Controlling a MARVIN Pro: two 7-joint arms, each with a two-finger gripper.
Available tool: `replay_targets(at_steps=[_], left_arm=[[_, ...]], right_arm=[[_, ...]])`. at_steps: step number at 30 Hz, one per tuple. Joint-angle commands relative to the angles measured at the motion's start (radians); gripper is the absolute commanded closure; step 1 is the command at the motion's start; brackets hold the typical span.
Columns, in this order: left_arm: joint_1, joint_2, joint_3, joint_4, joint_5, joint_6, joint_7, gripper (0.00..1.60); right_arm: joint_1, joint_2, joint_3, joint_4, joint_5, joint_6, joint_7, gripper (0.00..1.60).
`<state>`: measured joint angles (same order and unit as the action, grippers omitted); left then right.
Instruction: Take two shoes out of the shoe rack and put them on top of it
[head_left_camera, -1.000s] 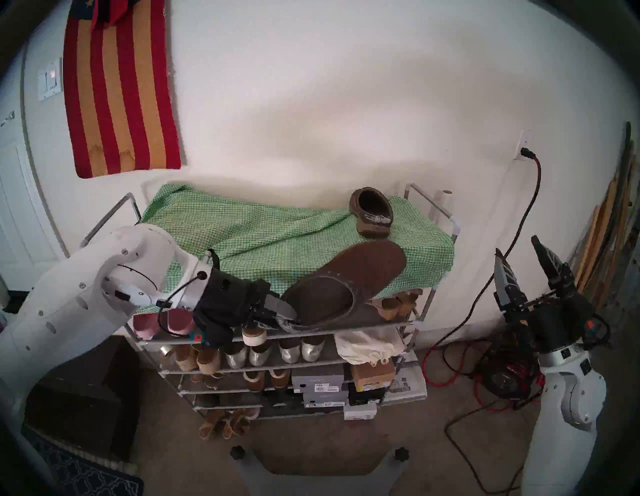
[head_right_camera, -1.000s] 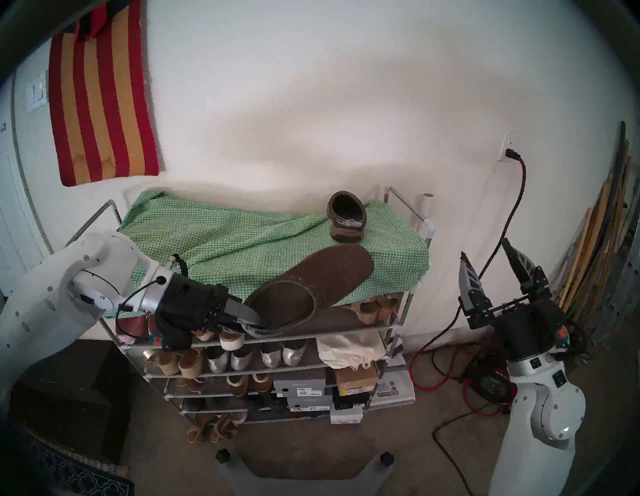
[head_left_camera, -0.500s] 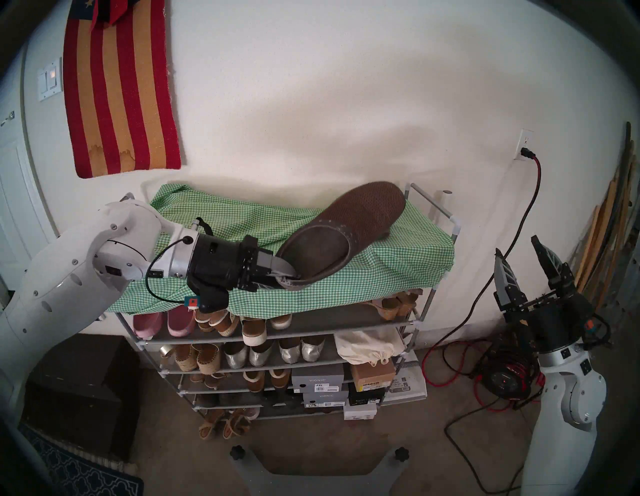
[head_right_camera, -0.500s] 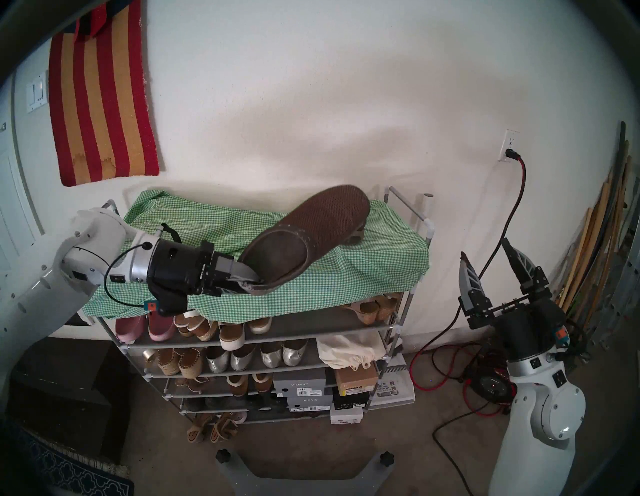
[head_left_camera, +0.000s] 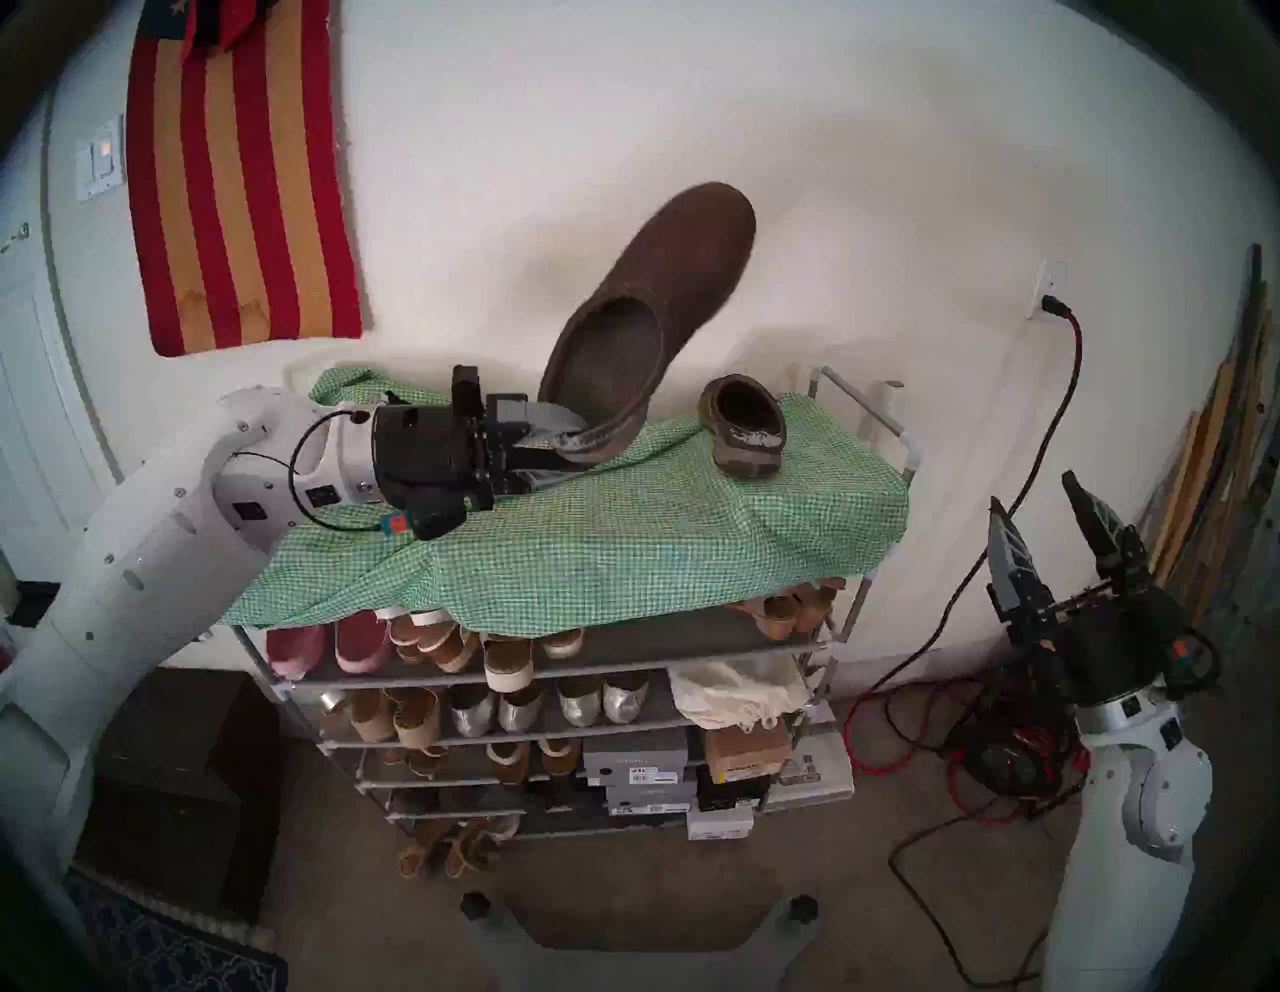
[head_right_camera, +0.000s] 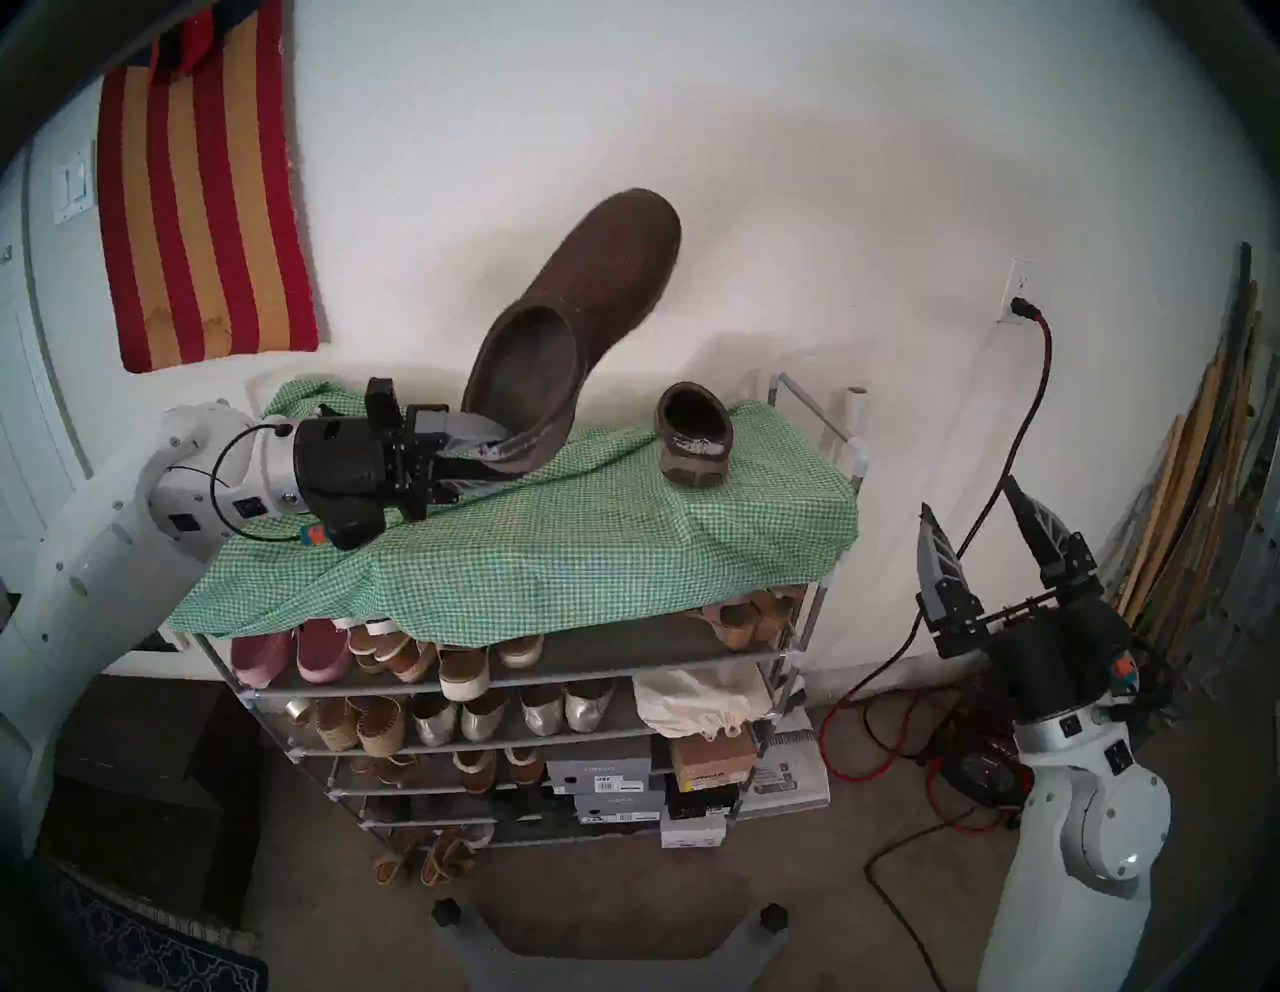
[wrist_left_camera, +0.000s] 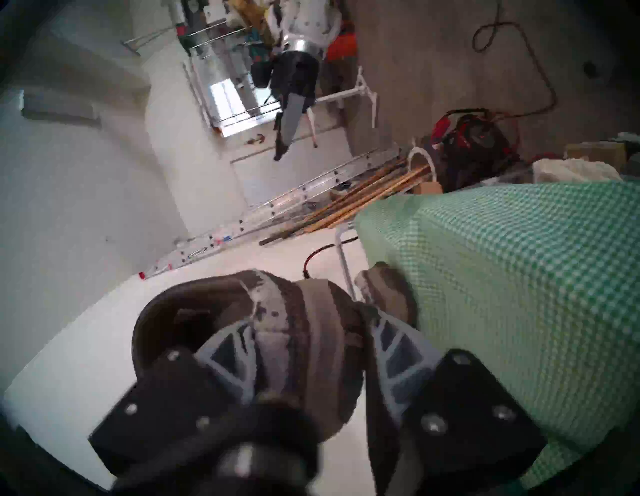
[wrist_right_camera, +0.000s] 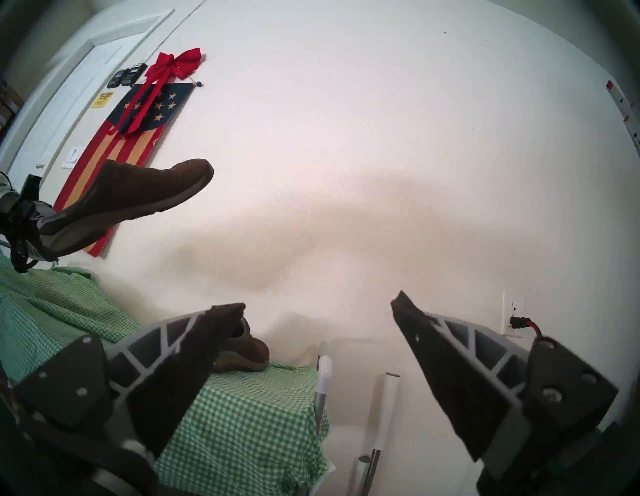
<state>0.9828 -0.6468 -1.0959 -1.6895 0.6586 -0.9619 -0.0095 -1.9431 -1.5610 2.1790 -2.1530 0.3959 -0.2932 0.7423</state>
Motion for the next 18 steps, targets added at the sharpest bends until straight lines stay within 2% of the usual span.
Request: replay_targets(at_steps=[1,4,7,11,18], left_arm=[[-0.055,-0.058,0.056,0.048,-0.122,0.002,0.046,1.60],[-0.068,-0.055,0.088,0.056,-0.226,0.002,0.001,1.60],[-0.084,-0.015,0.133,0.032,-0.319,0.002,-0.060,1.60],[-0.091,0.029,0.163,0.010,-0.420,0.052,-0.122,1.60],[-0.119,0.103,0.191,0.002,-0.551,0.115,-0.227,1.60]], right_arm=[[0.001,0.002,-0.003,-0.003,-0.003,0.003,0.000,0.00],[0.001,0.003,-0.003,-0.003,-0.003,0.003,-0.001,0.00],[0.000,0.004,-0.004,-0.003,-0.002,0.003,-0.002,0.00],[0.000,0.004,-0.004,-0.003,-0.002,0.002,-0.003,0.00],[-0.001,0.006,-0.005,-0.003,-0.001,0.001,-0.004,0.00]])
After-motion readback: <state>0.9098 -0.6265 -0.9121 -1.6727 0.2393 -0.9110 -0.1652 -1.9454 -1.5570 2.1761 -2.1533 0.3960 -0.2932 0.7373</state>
